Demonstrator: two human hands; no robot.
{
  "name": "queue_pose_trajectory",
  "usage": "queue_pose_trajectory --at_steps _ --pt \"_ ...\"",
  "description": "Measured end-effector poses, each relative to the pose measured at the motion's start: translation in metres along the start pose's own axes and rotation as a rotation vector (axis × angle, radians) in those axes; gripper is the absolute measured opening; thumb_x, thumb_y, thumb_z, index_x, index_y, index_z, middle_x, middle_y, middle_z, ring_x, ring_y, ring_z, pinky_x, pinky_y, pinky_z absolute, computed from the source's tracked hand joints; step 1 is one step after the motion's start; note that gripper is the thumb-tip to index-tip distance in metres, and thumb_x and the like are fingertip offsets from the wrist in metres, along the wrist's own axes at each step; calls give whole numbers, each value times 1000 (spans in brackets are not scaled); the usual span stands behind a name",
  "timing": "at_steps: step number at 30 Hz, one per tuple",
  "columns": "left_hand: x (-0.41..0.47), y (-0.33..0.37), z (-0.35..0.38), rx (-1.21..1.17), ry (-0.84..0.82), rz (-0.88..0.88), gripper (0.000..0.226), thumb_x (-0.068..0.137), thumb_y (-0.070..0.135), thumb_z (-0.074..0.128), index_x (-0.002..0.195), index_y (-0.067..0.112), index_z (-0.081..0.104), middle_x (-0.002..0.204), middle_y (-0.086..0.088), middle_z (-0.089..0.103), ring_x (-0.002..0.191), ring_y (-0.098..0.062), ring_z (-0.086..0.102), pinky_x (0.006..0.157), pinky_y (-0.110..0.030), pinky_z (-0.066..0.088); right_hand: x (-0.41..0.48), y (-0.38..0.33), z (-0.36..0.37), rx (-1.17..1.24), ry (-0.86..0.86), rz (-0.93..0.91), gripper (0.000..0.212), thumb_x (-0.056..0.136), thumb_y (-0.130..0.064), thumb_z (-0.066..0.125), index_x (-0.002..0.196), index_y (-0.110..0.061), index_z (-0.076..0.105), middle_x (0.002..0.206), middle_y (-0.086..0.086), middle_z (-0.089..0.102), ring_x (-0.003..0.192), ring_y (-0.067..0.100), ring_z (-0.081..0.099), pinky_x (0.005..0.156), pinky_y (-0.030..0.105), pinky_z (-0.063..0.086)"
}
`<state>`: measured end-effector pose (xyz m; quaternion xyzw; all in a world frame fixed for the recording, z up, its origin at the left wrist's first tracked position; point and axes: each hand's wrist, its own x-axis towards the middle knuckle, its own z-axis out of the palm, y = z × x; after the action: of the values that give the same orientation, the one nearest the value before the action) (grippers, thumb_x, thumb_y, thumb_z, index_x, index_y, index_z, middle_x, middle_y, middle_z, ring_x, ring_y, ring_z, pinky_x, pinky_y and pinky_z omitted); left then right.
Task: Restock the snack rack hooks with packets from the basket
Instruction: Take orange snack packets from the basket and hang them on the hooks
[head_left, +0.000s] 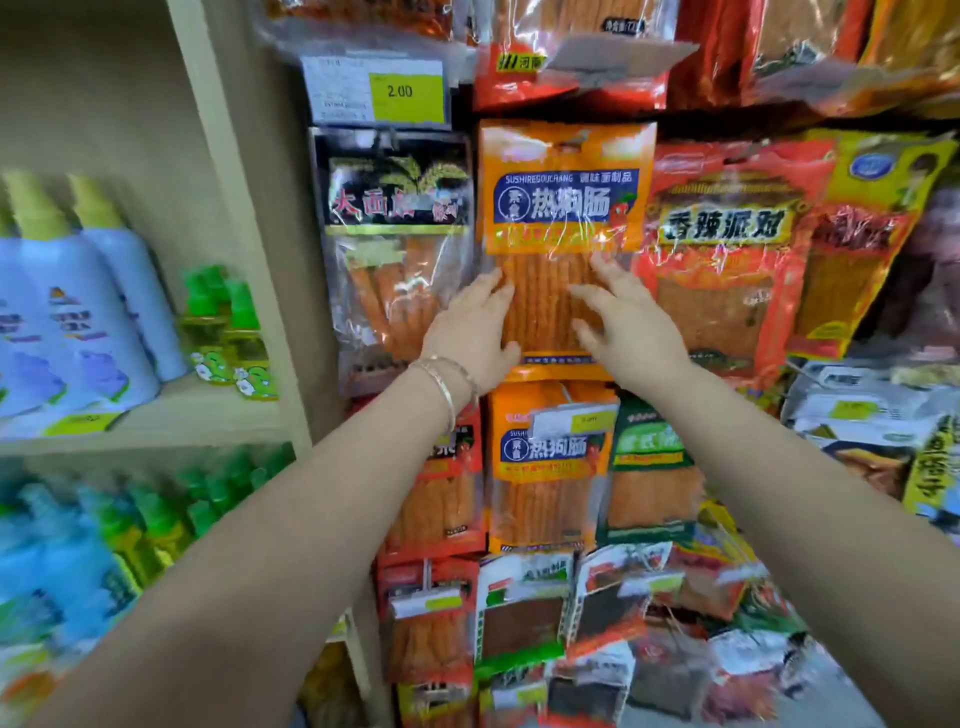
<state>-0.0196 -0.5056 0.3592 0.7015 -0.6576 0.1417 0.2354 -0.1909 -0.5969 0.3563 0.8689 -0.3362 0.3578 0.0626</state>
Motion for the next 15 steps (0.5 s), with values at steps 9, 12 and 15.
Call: queue_pose_trajectory --at_steps 9,12,15 --pt "-240 -4 44 -547 -291 -345 35 85 7 64 120 5 60 113 -9 61 109 -21 57 91 -20 38 -182 -69 19 403 -439 177 31 89 -21 61 119 -17 60 102 0 65 96 20 61 81 31 44" --pt "-341 -14 63 -760 -503 -632 19 90 1 57 107 -3 66 98 -10 66 85 -9 67 76 -17 48 -252 -99 44 533 -701 253 30 87 -16 64 117 -15 61 94 -2 61 89 18 62 83 29 46" --pt "-433 -37 73 -717 -463 -871 52 98 -2 38 59 5 72 61 6 65 57 0 62 63 -12 47 -312 -139 74 589 -879 266 29 87 -7 64 115 -7 60 93 0 60 77 10 58 75 29 47"
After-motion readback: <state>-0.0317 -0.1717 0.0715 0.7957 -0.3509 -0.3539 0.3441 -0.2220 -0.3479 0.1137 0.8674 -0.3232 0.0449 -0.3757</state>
